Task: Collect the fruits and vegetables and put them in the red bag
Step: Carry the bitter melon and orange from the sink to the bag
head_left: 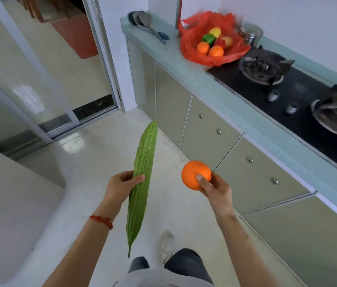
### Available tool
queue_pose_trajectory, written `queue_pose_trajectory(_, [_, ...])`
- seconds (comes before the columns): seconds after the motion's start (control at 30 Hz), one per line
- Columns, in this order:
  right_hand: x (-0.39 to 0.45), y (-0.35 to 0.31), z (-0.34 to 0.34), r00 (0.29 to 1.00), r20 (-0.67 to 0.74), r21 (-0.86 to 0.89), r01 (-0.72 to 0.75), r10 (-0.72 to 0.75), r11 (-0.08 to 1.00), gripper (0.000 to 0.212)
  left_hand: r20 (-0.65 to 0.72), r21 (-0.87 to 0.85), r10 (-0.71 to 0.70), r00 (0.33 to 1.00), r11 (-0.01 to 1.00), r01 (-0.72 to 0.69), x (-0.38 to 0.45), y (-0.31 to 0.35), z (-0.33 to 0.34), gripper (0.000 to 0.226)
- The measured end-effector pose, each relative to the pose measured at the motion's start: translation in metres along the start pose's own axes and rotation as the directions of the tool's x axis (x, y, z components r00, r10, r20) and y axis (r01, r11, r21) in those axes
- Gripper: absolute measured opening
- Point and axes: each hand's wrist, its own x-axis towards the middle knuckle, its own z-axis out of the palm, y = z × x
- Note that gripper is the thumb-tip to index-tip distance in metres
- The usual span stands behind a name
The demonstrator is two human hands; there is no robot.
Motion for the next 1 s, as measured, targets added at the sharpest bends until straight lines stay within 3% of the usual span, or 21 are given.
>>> queue_pose_trajectory(0.23, [0.106, -0.057, 0.018, 0.999, 0.03, 0.003, 0.018, -0.018, 1.0, 0.017, -0.025, -0.023, 0.019, 1.0, 1.0, -0.019, 0.079, 0.065, 0.034, 0.017])
queue_pose_trajectory(0.5, [0.218, -0.095, 0.066, 1.0, 0.022, -0.002, 0.0, 0.0, 1.0, 0.018, -0.002, -0.016, 0.023, 1.0, 1.0, -0.023, 0.198, 0.131, 0.056, 0.022])
queue_pose_trajectory(0.73, [0.322, -0.149, 0.109, 0.998, -0.069, 0.048, 0.005, -0.002, 0.999, 0.012, 0.073, 0.043, 0.045, 0.996, 0.998, -0.048, 0.316, 0.215, 0.075, 0.021])
queue_pose_trajectory(1.0, [0.42, -0.19, 0.132, 0.983, -0.18, 0.074, -0.026, 0.039, 0.997, 0.05, 0.145, 0.07, 0.045, 0.988, 0.996, -0.056, 0.421, 0.295, 0.108, 0.016])
